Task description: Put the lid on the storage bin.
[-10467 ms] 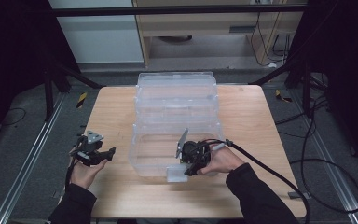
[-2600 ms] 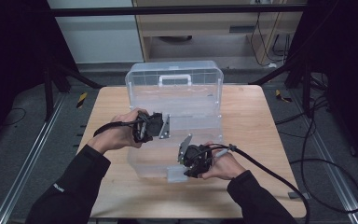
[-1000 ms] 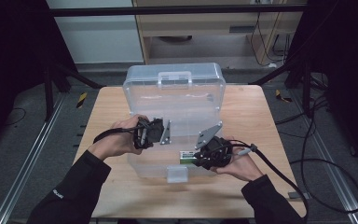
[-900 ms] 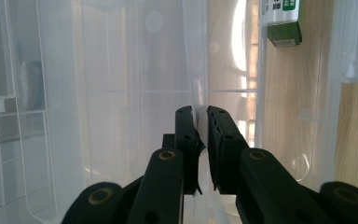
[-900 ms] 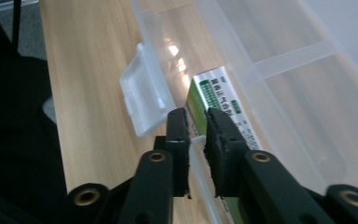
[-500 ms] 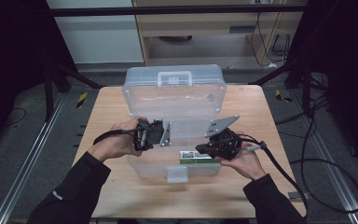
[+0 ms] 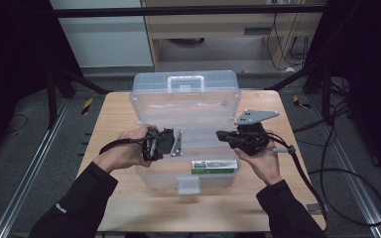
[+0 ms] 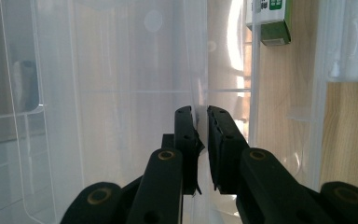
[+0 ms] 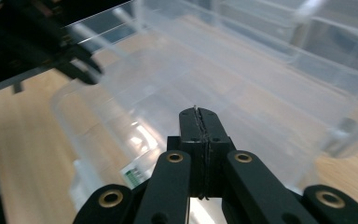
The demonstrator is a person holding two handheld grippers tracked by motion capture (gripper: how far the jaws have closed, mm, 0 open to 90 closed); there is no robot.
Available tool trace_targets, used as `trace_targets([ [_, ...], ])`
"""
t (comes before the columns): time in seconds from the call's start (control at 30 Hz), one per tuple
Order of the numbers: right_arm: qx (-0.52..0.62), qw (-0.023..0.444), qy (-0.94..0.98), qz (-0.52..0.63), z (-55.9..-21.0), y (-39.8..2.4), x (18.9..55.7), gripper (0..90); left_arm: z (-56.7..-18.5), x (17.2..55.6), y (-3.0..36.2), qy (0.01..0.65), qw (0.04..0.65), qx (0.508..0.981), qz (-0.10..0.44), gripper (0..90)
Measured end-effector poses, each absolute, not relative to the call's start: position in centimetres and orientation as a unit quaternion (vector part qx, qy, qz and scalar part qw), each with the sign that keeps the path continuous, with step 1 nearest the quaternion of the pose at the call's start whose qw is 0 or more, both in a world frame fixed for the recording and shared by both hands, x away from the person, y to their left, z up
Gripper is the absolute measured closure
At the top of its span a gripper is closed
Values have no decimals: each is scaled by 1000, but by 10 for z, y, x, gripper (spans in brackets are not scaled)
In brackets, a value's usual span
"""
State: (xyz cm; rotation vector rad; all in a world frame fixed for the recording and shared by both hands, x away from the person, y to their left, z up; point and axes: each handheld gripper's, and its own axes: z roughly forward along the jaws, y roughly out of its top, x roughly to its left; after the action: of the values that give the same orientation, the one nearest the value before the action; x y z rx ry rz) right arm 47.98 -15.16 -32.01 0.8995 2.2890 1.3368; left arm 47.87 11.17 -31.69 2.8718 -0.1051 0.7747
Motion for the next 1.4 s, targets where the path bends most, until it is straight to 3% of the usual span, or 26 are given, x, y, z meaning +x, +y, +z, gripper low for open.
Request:
trace_targets([
  [0.47, 398, 192, 756, 483, -331, -183, 501, 900, -317, 478, 111, -34, 80, 963, 256, 821],
  [1.4, 416, 202, 737, 492, -325, -189, 519, 900, -321, 474, 108, -33, 67, 966, 246, 820],
])
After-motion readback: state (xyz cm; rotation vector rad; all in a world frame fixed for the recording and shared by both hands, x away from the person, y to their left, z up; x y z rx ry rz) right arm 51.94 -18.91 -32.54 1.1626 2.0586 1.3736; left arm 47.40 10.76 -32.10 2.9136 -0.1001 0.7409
